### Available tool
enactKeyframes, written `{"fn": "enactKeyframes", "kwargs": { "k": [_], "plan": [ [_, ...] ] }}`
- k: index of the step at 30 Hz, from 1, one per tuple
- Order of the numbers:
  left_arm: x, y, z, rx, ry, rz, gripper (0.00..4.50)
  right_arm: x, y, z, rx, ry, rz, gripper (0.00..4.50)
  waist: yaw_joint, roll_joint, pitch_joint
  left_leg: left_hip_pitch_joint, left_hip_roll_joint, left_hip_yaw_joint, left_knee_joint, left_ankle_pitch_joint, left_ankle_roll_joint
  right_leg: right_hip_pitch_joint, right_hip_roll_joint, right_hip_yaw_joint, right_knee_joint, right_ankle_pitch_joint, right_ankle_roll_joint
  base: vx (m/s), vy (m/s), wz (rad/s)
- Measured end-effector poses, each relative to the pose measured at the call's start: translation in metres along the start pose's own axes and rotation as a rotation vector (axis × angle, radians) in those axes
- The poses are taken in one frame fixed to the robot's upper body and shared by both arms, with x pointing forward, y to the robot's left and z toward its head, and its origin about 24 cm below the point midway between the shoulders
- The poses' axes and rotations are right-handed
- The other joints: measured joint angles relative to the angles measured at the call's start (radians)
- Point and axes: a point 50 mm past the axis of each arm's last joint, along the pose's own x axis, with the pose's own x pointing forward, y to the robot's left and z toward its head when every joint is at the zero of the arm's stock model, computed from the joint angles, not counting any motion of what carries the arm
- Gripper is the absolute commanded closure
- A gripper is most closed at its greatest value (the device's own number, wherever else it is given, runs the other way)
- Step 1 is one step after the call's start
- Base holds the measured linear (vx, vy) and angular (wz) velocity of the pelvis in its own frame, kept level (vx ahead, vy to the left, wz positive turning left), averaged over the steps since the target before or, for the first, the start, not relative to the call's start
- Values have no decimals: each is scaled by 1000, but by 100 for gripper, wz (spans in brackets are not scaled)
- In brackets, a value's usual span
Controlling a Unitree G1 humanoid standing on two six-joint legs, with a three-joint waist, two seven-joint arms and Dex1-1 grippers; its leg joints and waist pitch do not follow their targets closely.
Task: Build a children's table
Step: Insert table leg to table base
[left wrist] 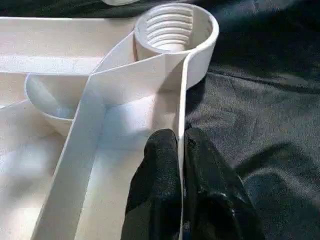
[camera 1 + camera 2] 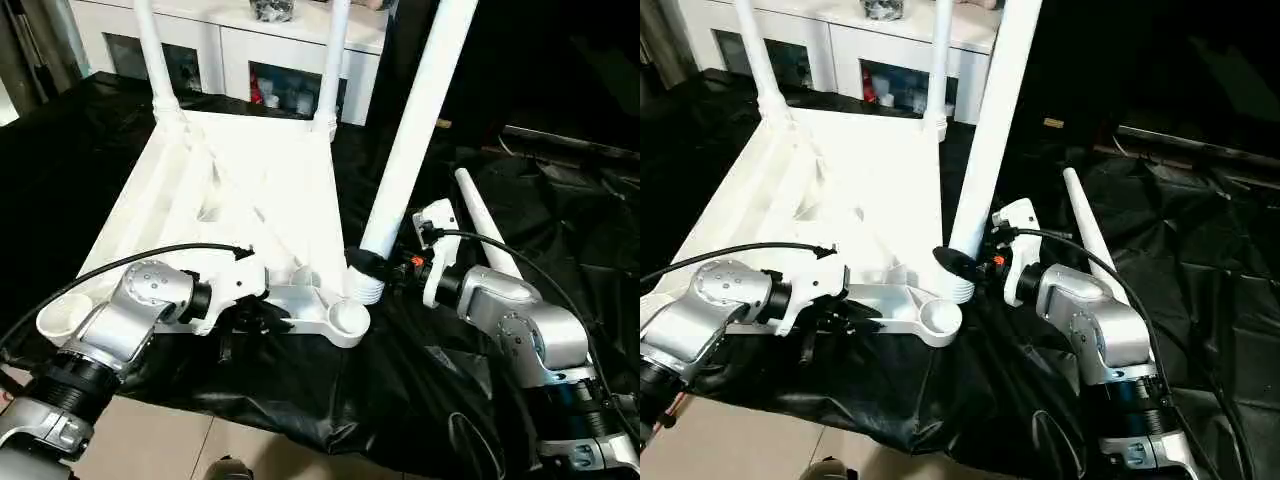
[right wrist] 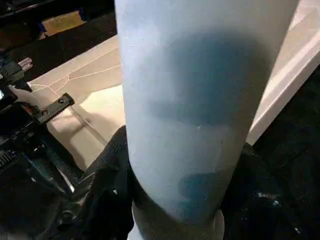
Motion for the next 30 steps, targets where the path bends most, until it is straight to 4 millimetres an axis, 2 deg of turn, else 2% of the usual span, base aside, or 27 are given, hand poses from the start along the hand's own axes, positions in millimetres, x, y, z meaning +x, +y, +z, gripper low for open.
{"fn": "enactKeyframes", "kwargs": {
  "k": [6, 12, 18, 30],
  "plan": [
    [6, 1, 2, -27, -6, 11, 450, 2, 1, 10, -36, -4, 37, 262, -3, 1, -1, 1, 0, 1, 0, 0, 0, 0, 0, 0, 0, 0, 0, 0, 0, 0],
    [18, 5, 7, -117, -24, 85, 450, 8, -1, 6, -31, 35, 45, 262, -5, 4, -1, 3, 0, 1, 0, 0, 0, 0, 0, 0, 1, 1, -1, 0, 0, 0],
    [30, 9, 14, -125, -20, 142, 450, 18, -5, 5, -46, 55, 33, 262, -4, 4, -2, 4, 0, 1, 0, 0, 0, 1, 0, 0, 1, 1, -1, 0, 0, 0],
    [34, 13, 16, -132, -10, 175, 450, 26, -14, 3, -83, 73, -1, 262, -2, 2, -2, 4, 0, 1, 0, 0, 0, 1, 0, 0, 1, 1, -1, 0, 0, 0]
  ]
}}
